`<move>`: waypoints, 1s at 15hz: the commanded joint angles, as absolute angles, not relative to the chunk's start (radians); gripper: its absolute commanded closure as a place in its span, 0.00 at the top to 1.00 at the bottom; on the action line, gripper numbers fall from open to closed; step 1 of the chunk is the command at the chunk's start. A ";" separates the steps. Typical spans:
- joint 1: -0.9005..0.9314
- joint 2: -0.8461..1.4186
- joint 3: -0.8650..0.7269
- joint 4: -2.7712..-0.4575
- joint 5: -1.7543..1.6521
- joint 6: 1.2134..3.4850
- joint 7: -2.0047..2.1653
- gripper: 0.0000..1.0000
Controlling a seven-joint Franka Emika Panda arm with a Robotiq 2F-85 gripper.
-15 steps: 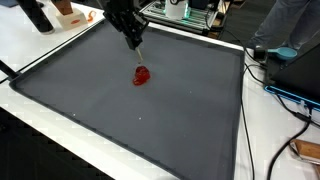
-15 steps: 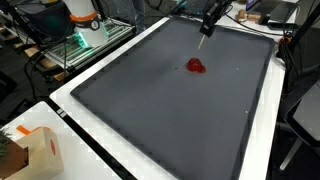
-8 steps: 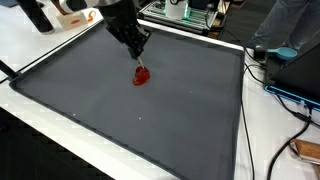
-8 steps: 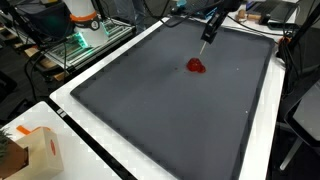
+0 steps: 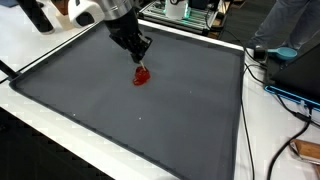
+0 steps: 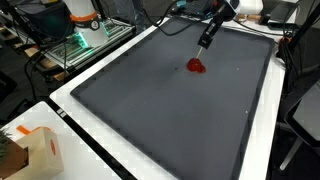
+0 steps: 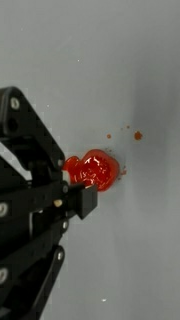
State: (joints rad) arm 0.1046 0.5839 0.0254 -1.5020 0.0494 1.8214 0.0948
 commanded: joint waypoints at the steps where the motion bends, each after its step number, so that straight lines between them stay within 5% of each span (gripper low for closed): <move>1: 0.089 0.585 0.041 -1.527 0.061 1.848 0.065 0.03; 15: 0.094 0.645 0.034 -1.520 0.042 1.846 0.055 0.03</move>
